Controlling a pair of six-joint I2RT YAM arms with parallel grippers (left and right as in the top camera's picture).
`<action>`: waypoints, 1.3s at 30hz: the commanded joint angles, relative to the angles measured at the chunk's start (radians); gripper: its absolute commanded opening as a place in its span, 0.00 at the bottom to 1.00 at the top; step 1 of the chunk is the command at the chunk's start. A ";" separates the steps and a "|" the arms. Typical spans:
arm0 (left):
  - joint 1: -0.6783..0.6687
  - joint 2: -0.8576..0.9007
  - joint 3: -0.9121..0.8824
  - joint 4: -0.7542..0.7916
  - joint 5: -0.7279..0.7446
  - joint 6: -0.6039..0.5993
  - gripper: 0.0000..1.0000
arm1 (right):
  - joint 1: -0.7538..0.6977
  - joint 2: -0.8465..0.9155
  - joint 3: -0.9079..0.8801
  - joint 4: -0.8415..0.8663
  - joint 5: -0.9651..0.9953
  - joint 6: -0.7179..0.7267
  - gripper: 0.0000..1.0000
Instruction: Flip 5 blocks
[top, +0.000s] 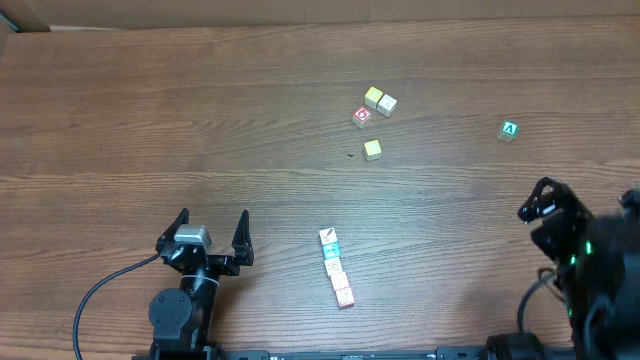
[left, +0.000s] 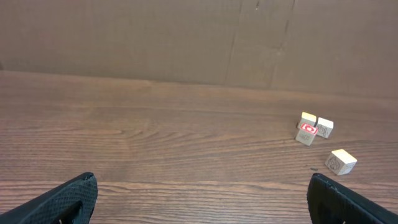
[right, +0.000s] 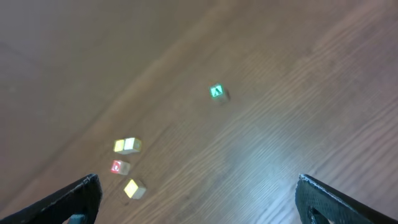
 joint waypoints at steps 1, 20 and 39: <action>0.007 -0.015 -0.005 -0.003 -0.014 0.015 1.00 | -0.014 -0.132 -0.135 0.091 -0.069 -0.148 1.00; 0.007 -0.015 -0.005 -0.003 -0.014 0.015 1.00 | -0.127 -0.573 -0.809 0.639 -0.451 -0.282 1.00; 0.007 -0.015 -0.005 -0.003 -0.014 0.015 1.00 | -0.013 -0.587 -0.901 0.715 -0.449 -0.308 1.00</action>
